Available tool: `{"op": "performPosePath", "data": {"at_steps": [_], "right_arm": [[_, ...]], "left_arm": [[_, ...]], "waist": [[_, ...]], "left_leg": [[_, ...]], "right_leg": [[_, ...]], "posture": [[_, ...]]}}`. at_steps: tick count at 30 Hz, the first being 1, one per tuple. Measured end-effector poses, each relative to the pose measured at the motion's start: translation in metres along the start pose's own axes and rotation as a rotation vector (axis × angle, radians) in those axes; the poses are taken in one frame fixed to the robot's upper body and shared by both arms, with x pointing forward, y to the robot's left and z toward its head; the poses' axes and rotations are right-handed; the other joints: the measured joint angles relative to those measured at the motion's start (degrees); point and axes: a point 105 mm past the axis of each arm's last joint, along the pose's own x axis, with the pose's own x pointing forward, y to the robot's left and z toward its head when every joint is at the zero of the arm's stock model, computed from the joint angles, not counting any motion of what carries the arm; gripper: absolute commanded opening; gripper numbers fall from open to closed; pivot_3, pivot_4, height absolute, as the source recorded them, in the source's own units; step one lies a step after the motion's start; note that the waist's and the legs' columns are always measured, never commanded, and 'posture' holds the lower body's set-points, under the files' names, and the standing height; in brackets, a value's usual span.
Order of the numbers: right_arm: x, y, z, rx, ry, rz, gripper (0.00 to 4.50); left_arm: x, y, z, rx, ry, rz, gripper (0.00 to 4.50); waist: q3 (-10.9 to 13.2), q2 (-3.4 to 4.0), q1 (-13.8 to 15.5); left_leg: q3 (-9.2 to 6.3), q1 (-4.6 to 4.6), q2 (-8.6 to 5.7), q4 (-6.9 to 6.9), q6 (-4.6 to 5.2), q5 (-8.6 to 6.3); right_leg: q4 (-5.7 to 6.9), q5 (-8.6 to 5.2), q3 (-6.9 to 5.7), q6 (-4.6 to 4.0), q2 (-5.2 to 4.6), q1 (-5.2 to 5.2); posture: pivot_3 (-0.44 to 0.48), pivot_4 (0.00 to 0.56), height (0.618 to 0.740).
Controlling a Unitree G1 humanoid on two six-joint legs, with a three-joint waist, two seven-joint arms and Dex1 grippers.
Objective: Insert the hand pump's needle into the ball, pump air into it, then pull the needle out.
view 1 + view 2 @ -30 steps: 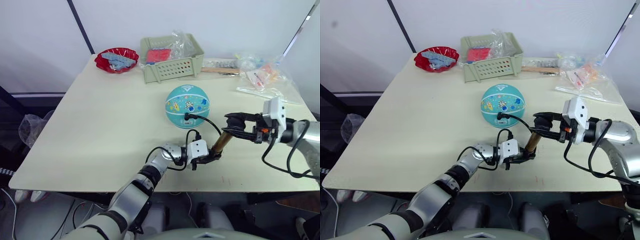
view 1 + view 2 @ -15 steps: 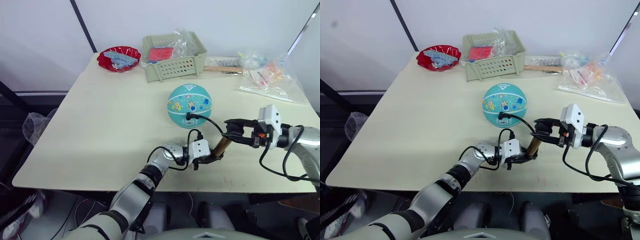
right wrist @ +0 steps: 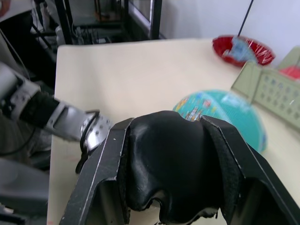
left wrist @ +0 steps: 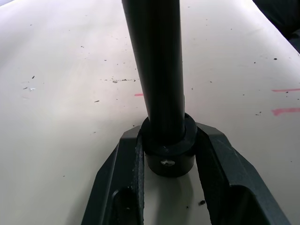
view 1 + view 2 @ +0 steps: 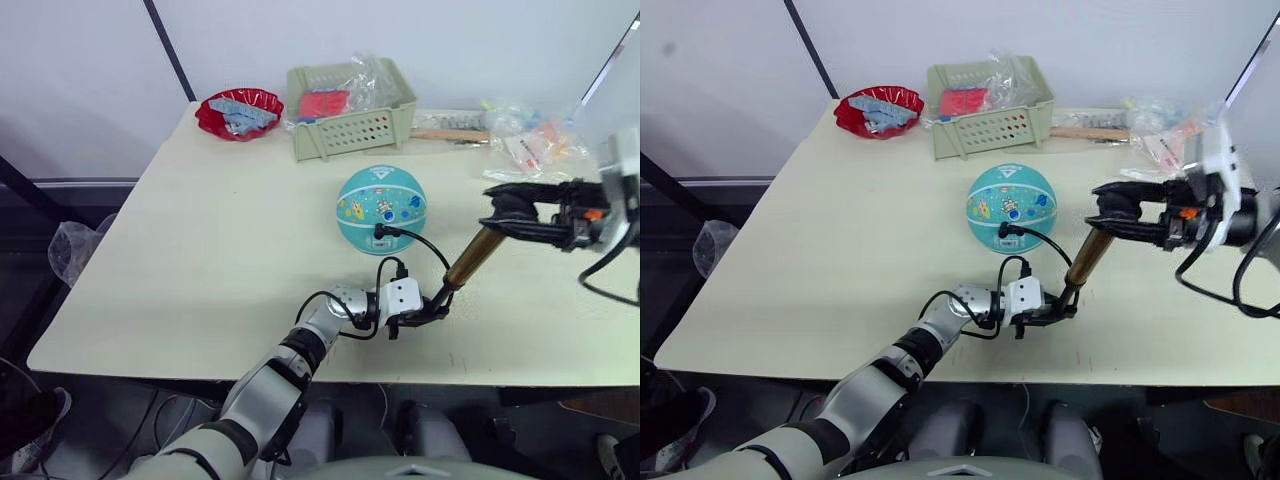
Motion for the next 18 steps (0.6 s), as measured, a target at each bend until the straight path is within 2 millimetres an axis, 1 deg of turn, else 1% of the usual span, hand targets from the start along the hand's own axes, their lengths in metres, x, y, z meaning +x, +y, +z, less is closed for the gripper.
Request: {"op": "performPosePath", "data": {"at_steps": [2,5,9,10,11,13,15,17,18], "right_arm": [[0.0,0.0,0.002,0.013,0.008,0.004,1.63],[0.001,0.0,0.003,0.032,0.009,-0.004,1.63],[0.004,0.005,0.001,0.006,-0.001,0.006,1.63],[0.004,0.006,-0.002,-0.003,-0.004,-0.002,1.63],[0.004,0.007,-0.009,-0.011,-0.005,-0.008,1.63],[0.005,0.008,-0.013,-0.02,0.004,-0.012,1.63],[0.008,0.011,-0.023,-0.03,0.014,-0.007,1.63],[0.014,0.015,-0.042,-0.03,0.023,-0.003,1.63],[0.016,0.016,-0.046,-0.034,0.028,-0.002,1.63]], "left_arm": [[0.0,0.0,0.0,0.001,-0.001,0.0,1.07],[0.0,0.0,0.001,0.003,-0.003,-0.002,1.07],[0.0,-0.001,0.0,0.001,-0.002,-0.003,1.07],[0.0,-0.001,0.0,0.0,-0.001,-0.002,1.07],[-0.001,-0.002,-0.002,-0.004,0.001,0.0,1.07],[-0.001,-0.002,-0.002,-0.006,0.003,0.002,1.07],[-0.002,-0.002,-0.005,-0.01,0.008,0.006,1.07],[-0.004,-0.002,-0.007,-0.015,0.014,0.011,1.07],[-0.004,-0.002,-0.008,-0.016,0.015,0.013,1.07]], "waist": [[0.1,-0.1,0.0],[0.1,-0.07,0.0],[0.1,-0.1,0.1],[0.0,-0.18,0.1],[-0.1,-0.37,0.1],[-0.2,-0.36,0.0],[-0.4,-0.52,-0.2],[-0.6,-0.74,-0.5],[-0.7,-0.76,-0.5]], "left_leg": [[-0.04,-0.04,0.02,0.0,0.0,0.0],[0.0,-0.12,0.0,0.0,0.0,0.0],[-0.02,-0.09,-0.01,0.0,0.0,0.0],[-0.03,-0.06,0.0,0.0,0.0,0.0],[-0.04,0.0,0.04,-0.01,0.0,0.0],[-0.01,0.04,0.03,-0.01,-0.01,0.0],[-0.01,0.15,0.07,-0.01,-0.01,-0.01],[-0.02,0.2,0.13,-0.02,-0.02,-0.01],[-0.02,0.22,0.13,-0.03,-0.02,-0.01]], "right_leg": [[0.0,0.0,-0.05,0.0,-0.06,-0.02],[0.0,0.01,-0.03,0.0,-0.08,-0.05],[-0.01,0.0,-0.07,0.01,-0.03,-0.04],[-0.01,0.0,-0.08,0.01,-0.02,-0.03],[-0.01,-0.01,-0.08,0.02,0.0,0.02],[0.0,-0.02,-0.05,0.04,0.09,0.05],[0.01,-0.13,-0.02,0.21,0.15,0.14],[0.02,-0.15,-0.02,0.24,0.13,0.16],[0.02,-0.15,-0.01,0.25,0.09,0.18]], "posture": [[0.0,0.15,0.74],[0.0,0.15,0.74],[0.0,0.15,0.74],[0.0,0.15,0.74],[0.0,0.15,0.74],[0.0,0.15,0.74],[0.0,0.15,0.74],[0.0,0.15,0.74],[0.0,0.15,0.74]]}}
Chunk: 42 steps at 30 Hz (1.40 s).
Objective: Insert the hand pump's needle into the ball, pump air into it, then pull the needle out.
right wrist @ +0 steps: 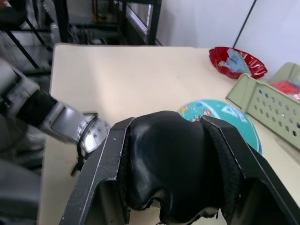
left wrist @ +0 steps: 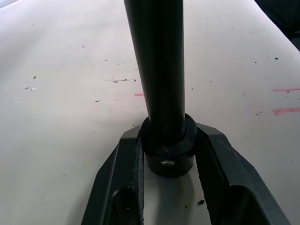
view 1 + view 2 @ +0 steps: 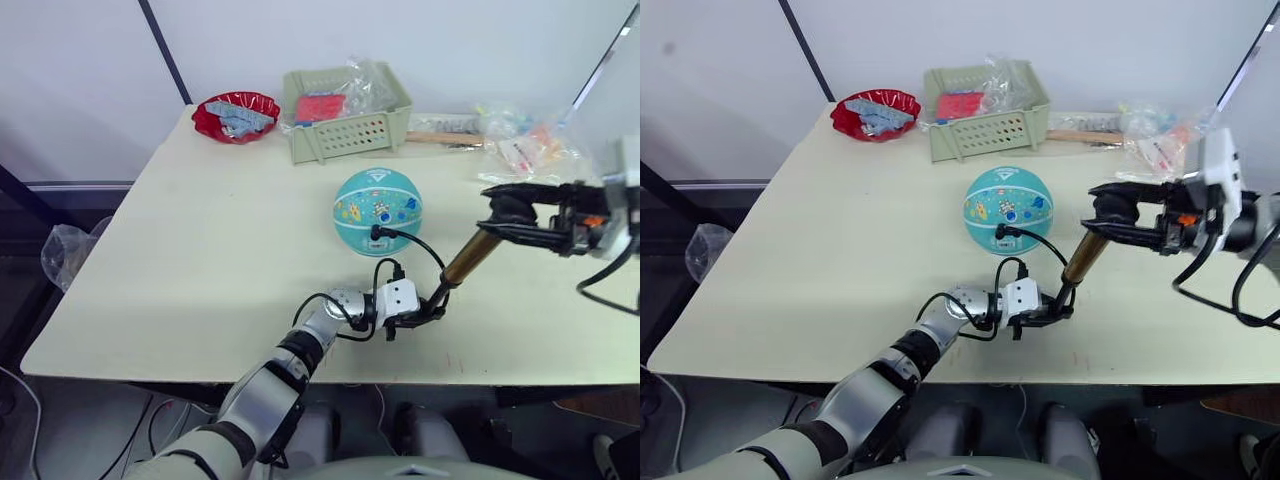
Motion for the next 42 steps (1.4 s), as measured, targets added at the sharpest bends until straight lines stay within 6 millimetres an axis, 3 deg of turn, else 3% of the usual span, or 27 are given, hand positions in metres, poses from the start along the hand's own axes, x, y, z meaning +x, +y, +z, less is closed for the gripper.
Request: {"op": "performPosePath", "data": {"at_steps": [2,13,15,22,28,34,42], "right_arm": [[0.008,0.008,-0.021,0.004,0.014,0.011,1.63],[0.023,0.019,-0.072,0.029,0.072,-0.008,1.63],[0.025,0.02,-0.078,0.031,0.084,-0.007,1.63],[0.025,0.017,-0.074,0.03,0.075,-0.005,1.63],[0.019,0.008,-0.058,0.074,0.091,0.003,1.63],[0.004,-0.008,-0.012,0.073,0.062,0.005,1.63],[-0.012,-0.014,0.052,0.042,-0.002,0.015,1.63]], "left_arm": [[-0.001,0.0,-0.002,-0.004,0.004,0.005,1.07],[0.0,-0.001,-0.002,-0.004,0.004,0.003,1.07],[0.0,-0.001,-0.001,-0.004,0.002,0.002,1.07],[0.001,-0.001,-0.001,-0.003,0.001,0.003,1.07],[0.004,-0.001,0.005,0.005,-0.014,-0.004,1.07],[0.004,0.001,0.008,0.013,-0.019,-0.012,1.07],[0.004,0.001,0.009,0.018,-0.02,-0.015,1.07]], "waist": [[-0.2,-0.07,0.0],[-0.3,-0.01,0.0],[-0.3,0.0,0.0],[-0.2,0.11,0.0],[0.1,0.54,0.4],[0.6,0.75,0.7],[0.7,0.78,1.0]], "left_leg": [[0.0,0.04,0.01,0.0,0.0,0.0],[0.01,0.06,0.0,-0.01,0.0,0.0],[0.01,0.05,0.0,-0.01,0.0,0.0],[0.01,0.04,-0.03,-0.02,0.0,0.0],[0.01,-0.16,-0.1,-0.03,0.01,0.01],[0.0,-0.25,-0.15,-0.02,0.02,0.01],[0.01,-0.31,-0.15,-0.01,0.02,0.01]], "right_leg": [[0.0,0.0,0.02,0.0,0.0,0.02],[0.01,0.1,0.05,-0.19,0.08,0.01],[0.01,0.1,0.04,-0.19,0.1,0.01],[0.01,0.09,0.04,-0.17,0.14,0.01],[-0.02,0.14,0.0,-0.25,0.13,-0.15],[-0.03,0.15,0.0,-0.26,0.07,-0.21],[-0.04,0.15,0.01,-0.26,-0.1,-0.22]], "posture": [[0.0,0.15,0.74],[0.0,0.15,0.74],[0.0,0.15,0.74],[0.0,0.15,0.74],[0.0,0.15,0.74],[0.0,0.15,0.74],[0.0,0.15,0.74]]}}
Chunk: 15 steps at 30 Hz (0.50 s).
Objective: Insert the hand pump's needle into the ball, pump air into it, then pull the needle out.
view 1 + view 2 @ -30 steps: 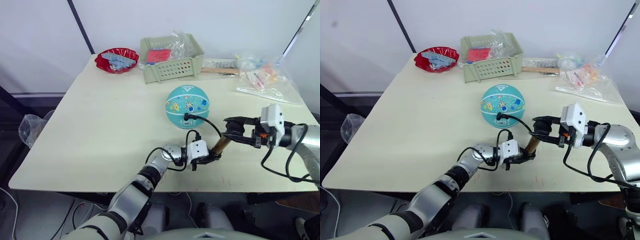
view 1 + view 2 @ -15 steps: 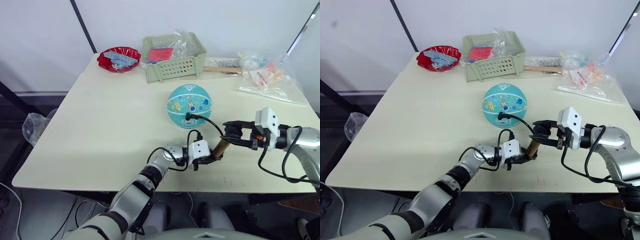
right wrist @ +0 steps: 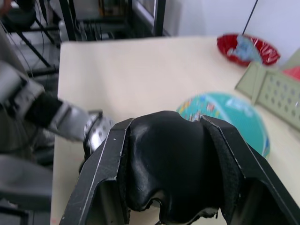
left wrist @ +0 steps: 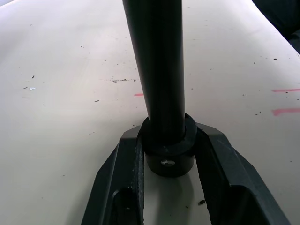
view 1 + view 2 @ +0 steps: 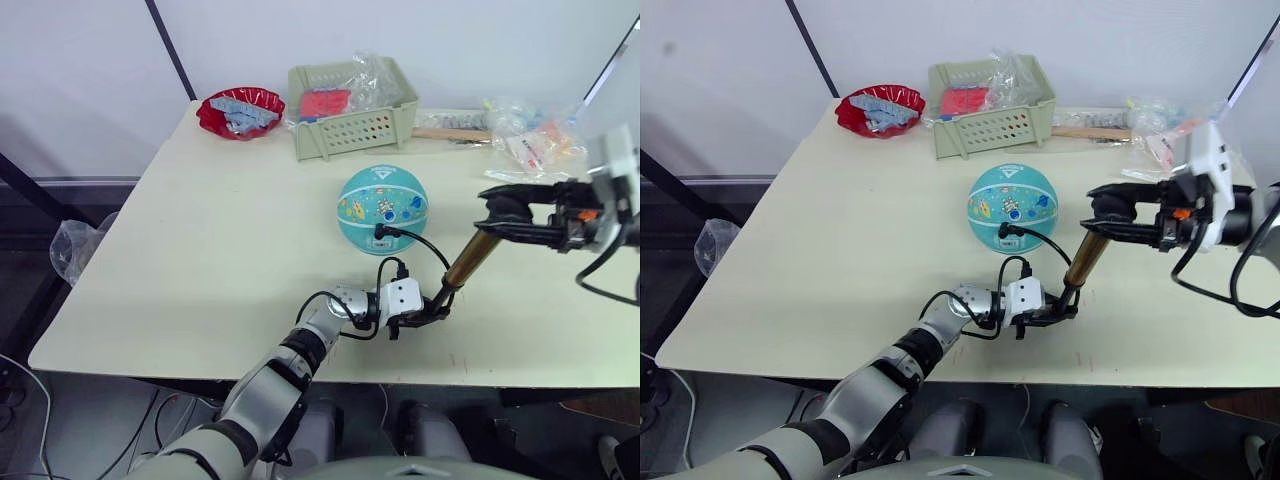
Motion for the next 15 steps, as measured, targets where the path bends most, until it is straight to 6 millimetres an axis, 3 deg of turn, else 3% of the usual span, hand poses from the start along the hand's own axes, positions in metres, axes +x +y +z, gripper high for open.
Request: {"op": "performPosePath", "data": {"at_steps": [8,15], "right_arm": [[-0.002,0.002,-0.003,0.011,0.022,-0.007,1.63],[0.009,0.01,-0.045,-0.014,0.009,-0.031,1.63]], "left_arm": [[0.0,-0.001,0.0,0.002,-0.002,-0.006,1.07],[-0.002,-0.002,-0.006,-0.012,0.01,0.012,1.07]], "waist": [[0.0,-0.19,0.2],[-0.4,-0.62,-0.1]], "left_leg": [[-0.03,-0.15,0.02,0.0,0.0,0.0],[0.02,0.24,0.11,-0.02,-0.02,-0.01]], "right_leg": [[0.0,0.0,-0.06,0.0,0.01,-0.12],[0.02,-0.14,0.03,0.24,0.1,0.14]], "posture": [[0.0,0.15,0.74],[0.0,0.15,0.74]]}}
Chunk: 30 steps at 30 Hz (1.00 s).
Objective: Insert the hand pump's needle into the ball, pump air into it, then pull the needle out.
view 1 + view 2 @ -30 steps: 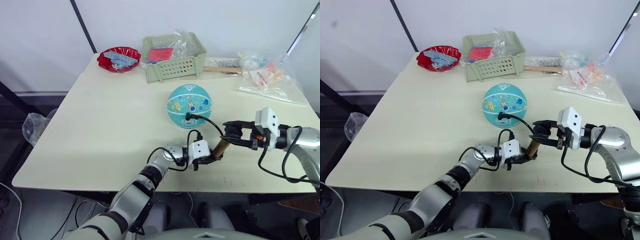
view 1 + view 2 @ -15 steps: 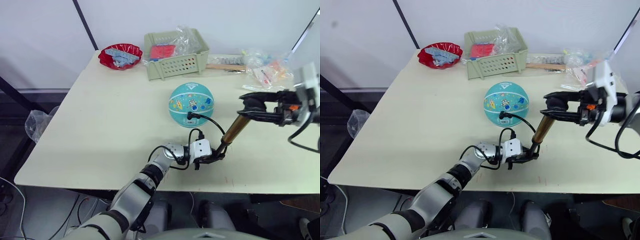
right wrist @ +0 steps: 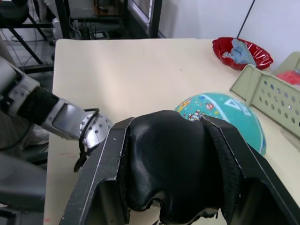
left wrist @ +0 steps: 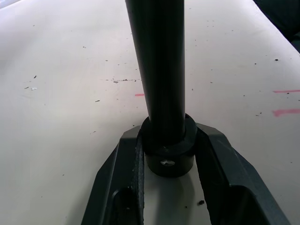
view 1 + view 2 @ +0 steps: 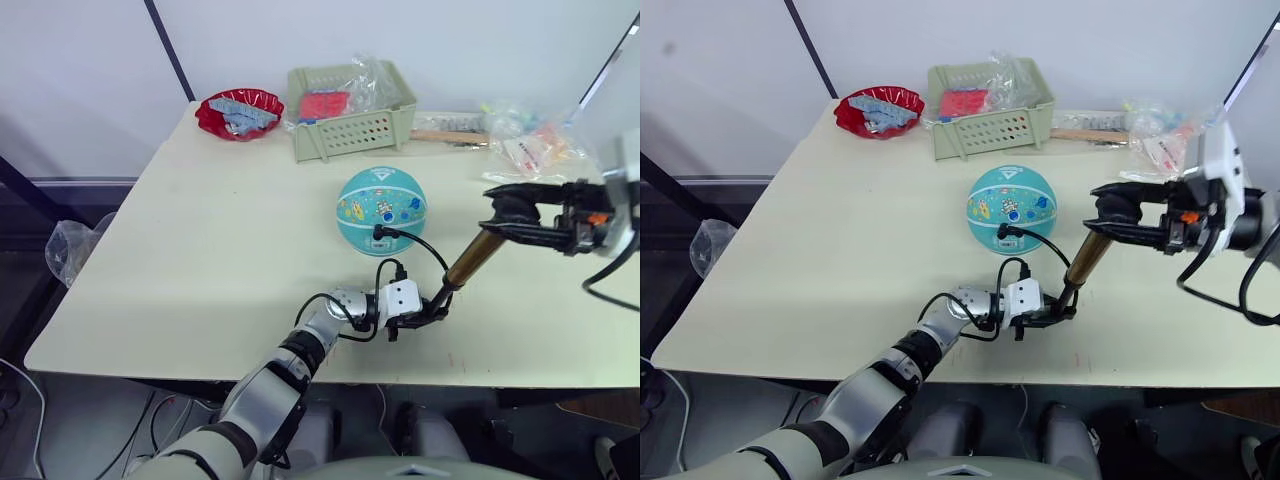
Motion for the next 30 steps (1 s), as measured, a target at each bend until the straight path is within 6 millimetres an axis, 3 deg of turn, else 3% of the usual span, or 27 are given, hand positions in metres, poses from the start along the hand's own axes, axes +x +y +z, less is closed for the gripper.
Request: {"op": "performPosePath", "data": {"at_steps": [10,16,26,30], "right_arm": [[0.024,0.015,-0.068,0.029,0.012,-0.015,1.63],[0.034,0.02,-0.088,0.043,0.05,-0.033,1.63],[0.03,0.014,-0.074,0.055,0.063,-0.015,1.63],[0.02,0.003,-0.038,0.07,0.039,-0.013,1.63]], "left_arm": [[-0.003,0.0,-0.006,-0.01,0.014,0.009,1.07],[-0.004,0.0,-0.006,-0.011,0.015,0.01,1.07],[-0.002,0.0,-0.002,-0.003,0.004,0.005,1.07],[-0.001,0.0,0.001,0.004,-0.006,-0.003,1.07]], "waist": [[-0.7,-0.29,-0.9],[-0.7,-0.16,-0.9],[-0.4,0.19,-0.8],[-0.1,0.54,-0.7]], "left_leg": [[0.01,0.14,0.03,-0.03,0.0,0.0],[-0.03,0.16,0.06,-0.03,0.0,0.0],[-0.02,0.09,0.02,-0.02,0.0,0.0],[-0.04,-0.1,-0.04,-0.03,0.01,0.01]], "right_leg": [[0.02,0.08,0.03,-0.16,0.17,0.1],[0.04,0.08,0.01,-0.18,0.17,0.09],[0.03,0.09,0.0,-0.19,0.19,0.07],[0.01,0.13,-0.04,-0.27,0.17,-0.09]], "posture": [[0.0,0.15,0.74],[0.0,0.15,0.74],[0.0,0.15,0.74],[0.0,0.15,0.74]]}}
